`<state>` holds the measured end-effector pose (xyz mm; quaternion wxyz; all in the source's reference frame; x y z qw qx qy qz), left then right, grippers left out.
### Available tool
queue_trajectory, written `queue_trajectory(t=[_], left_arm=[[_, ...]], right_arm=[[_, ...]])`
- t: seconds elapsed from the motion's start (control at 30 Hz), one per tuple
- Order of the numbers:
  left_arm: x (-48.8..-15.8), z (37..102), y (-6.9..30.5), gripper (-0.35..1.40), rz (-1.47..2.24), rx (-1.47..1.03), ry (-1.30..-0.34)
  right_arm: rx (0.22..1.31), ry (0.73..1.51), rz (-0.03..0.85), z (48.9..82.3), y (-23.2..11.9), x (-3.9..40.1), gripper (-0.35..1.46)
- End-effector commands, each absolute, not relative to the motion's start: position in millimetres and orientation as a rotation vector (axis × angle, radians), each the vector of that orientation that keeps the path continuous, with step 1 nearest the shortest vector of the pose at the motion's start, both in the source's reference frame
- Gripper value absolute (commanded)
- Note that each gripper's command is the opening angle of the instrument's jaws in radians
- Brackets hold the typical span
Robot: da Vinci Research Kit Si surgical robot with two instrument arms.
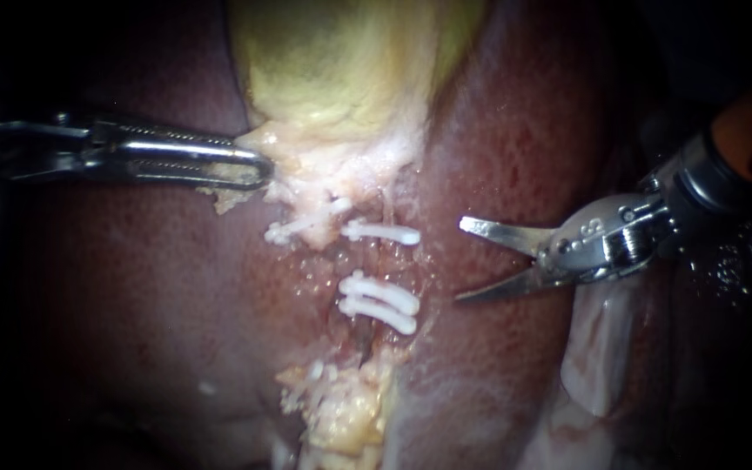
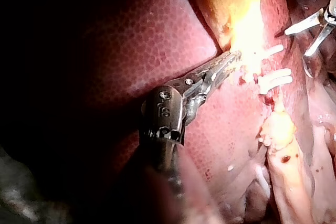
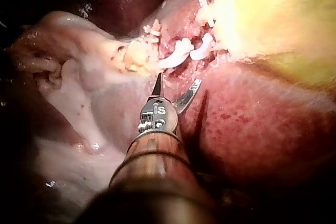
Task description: Go to the cutting position right tube
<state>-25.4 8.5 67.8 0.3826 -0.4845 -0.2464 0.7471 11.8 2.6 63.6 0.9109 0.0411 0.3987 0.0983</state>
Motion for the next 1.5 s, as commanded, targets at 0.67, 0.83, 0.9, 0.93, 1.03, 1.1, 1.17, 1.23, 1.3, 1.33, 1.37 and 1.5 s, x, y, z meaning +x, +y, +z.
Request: queue_trajectory(t=[0.67,0.83,0.9,0.93,1.03,1.1,1.17,1.23,1.3,1.33,1.37,1.5], left_arm=[[-21.3,61.3,10.9,-0.35,1.876,-1.25,-0.609],[-21.3,61.2,10.9,-0.35,1.876,-1.25,-0.609],[-21.4,61.2,10.9,-0.35,1.876,-1.249,-0.608],[-21.4,61.2,10.8,-0.35,1.876,-1.249,-0.608],[-21.4,61.1,10.8,-0.35,1.876,-1.249,-0.607],[-21.4,61.1,10.8,-0.35,1.876,-1.249,-0.607],[-21.5,61.1,10.7,-0.35,1.876,-1.249,-0.606],[-21.5,61.1,10.7,-0.35,1.876,-1.249,-0.606],[-21.5,61.1,10.7,-0.35,1.876,-1.249,-0.606],[-21.5,61.1,10.7,-0.35,1.876,-1.249,-0.606],[-21.5,61.1,10.7,-0.35,1.876,-1.249,-0.606],[-21.6,61.1,10.7,-0.35,1.876,-1.249,-0.606]], right_arm=[[0.139,0.871,0.179,63.0,2.0,13.4,1.45],[0.25,0.909,0.242,63.9,1.5,14.8,1.45],[0.306,0.919,0.282,64.6,1.3,15.4,1.45],[0.325,0.922,0.292,64.8,1.3,15.6,1.45],[0.387,0.926,0.336,65.8,1.4,16.3,1.45],[0.42,0.929,0.352,66.6,1.6,16.7,1.43],[0.461,0.929,0.373,67.5,1.6,17.0,1.43],[0.488,0.931,0.385,68.3,1.5,17.2,1.43],[0.518,0.928,0.394,69.3,1.3,17.5,1.43],[0.53,0.921,0.397,69.7,1.3,17.6,1.43],[0.542,0.917,0.402,70.1,1.3,17.6,1.43],[0.58,0.917,0.399,71.7,1.4,17.8,1.43]])
